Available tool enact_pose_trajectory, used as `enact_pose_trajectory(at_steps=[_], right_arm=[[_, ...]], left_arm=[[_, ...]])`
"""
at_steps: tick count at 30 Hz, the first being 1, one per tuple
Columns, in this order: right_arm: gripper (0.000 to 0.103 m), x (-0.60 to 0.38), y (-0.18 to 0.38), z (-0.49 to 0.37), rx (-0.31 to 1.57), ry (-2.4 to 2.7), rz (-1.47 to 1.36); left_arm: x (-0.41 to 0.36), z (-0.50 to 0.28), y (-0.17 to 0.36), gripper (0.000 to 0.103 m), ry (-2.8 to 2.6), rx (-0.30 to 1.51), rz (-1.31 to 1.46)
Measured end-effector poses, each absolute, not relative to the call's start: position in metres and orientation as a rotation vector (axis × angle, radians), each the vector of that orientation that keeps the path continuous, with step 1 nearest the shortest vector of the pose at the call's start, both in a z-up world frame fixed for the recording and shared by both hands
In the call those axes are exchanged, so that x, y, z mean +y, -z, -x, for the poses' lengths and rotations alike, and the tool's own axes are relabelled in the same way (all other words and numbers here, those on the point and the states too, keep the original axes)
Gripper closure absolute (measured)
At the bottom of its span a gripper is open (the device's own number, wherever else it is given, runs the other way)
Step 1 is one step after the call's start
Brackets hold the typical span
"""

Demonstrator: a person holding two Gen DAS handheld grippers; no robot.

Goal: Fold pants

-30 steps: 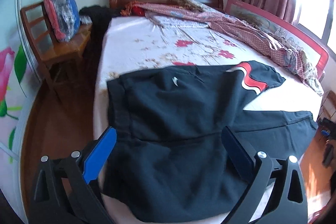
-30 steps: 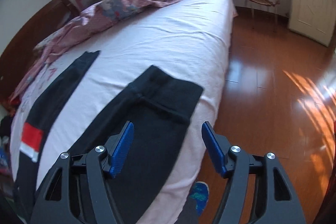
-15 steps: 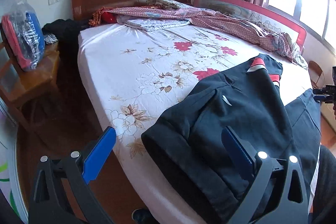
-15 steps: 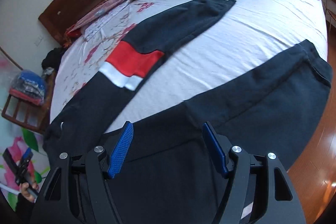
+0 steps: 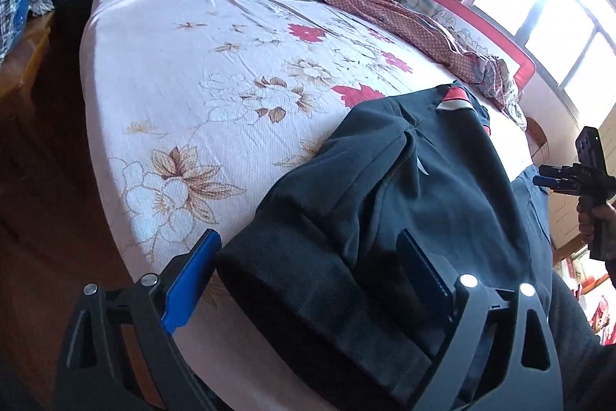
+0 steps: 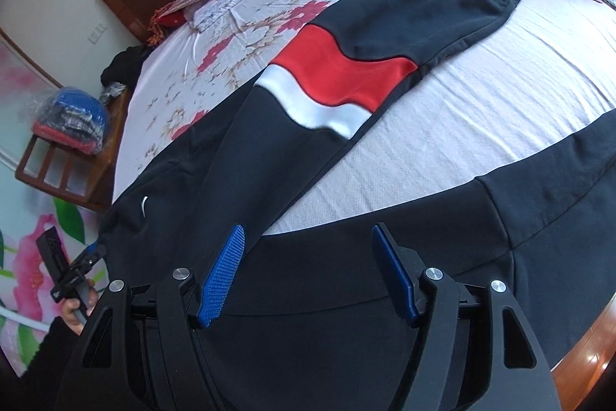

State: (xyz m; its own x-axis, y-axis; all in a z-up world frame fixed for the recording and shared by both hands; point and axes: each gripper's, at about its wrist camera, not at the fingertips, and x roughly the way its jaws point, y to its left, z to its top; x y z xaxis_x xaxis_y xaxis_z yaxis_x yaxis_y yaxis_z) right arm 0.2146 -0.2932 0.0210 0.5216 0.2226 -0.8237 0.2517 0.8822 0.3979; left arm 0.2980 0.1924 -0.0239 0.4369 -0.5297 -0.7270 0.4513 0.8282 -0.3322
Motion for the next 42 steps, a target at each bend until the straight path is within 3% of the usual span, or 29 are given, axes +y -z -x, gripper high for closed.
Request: enact_pose_trajectory(at_steps=[4, 6, 8, 11, 16, 17, 18, 20, 30, 31, 33, 35, 37, 42], right_arm=[[0.035, -0.288, -0.020, -0.215, 1.038, -0.005, -0.511], [0.035, -0.285, -0.022, -0.217, 1.036, -0.015, -0.490], [0.035, -0.290, -0.022, -0.220, 1.036, -0.017, -0.506], [0.035, -0.304, -0.024, -0.234, 1.036, 0.015, -0.547], [0.035, -0.340, -0.041, -0.289, 1.016, 0.067, -0.582], [0.023, -0.350, -0.044, -0.306, 1.018, 0.087, -0.599], [0.018, -0.360, -0.045, -0.322, 1.012, 0.107, -0.635], [0.015, -0.383, -0.040, -0.360, 1.052, 0.135, -0.737], [0.013, -0.406, 0.018, -0.489, 1.236, 0.355, -0.872], [0.016, -0.406, 0.021, -0.495, 1.231, 0.360, -0.844], [0.063, -0.404, 0.024, -0.499, 1.247, 0.371, -0.754], [0.087, -0.412, 0.021, -0.487, 1.191, 0.324, -0.807], [0.095, -0.423, 0.004, -0.465, 1.095, 0.246, -0.870], [0.096, -0.447, -0.052, -0.350, 0.877, 0.044, -0.950]], left_arm=[[0.198, -0.305, 0.034, 0.021, 0.620, 0.967, 0.153], [0.203, -0.308, 0.034, 0.039, 0.578, 0.971, 0.180], [0.211, -0.311, 0.036, 0.075, 0.517, 0.991, 0.230], [0.207, -0.303, 0.026, 0.093, 0.476, 0.972, 0.260], [0.200, -0.259, -0.041, 0.095, 0.492, 0.760, 0.390], [0.198, -0.250, -0.053, 0.095, 0.503, 0.725, 0.402], [0.195, -0.242, -0.064, 0.095, 0.521, 0.692, 0.413], [0.187, -0.230, -0.078, 0.095, 0.563, 0.659, 0.417], [0.179, -0.213, -0.086, 0.095, 0.596, 0.654, 0.416], [0.179, -0.213, -0.086, 0.095, 0.600, 0.655, 0.420], [0.181, -0.211, -0.084, 0.095, 0.585, 0.654, 0.426], [0.187, -0.213, -0.081, 0.095, 0.556, 0.650, 0.457], [0.196, -0.212, -0.077, 0.095, 0.523, 0.646, 0.496], [0.211, -0.195, -0.074, 0.095, 0.472, 0.635, 0.542]])
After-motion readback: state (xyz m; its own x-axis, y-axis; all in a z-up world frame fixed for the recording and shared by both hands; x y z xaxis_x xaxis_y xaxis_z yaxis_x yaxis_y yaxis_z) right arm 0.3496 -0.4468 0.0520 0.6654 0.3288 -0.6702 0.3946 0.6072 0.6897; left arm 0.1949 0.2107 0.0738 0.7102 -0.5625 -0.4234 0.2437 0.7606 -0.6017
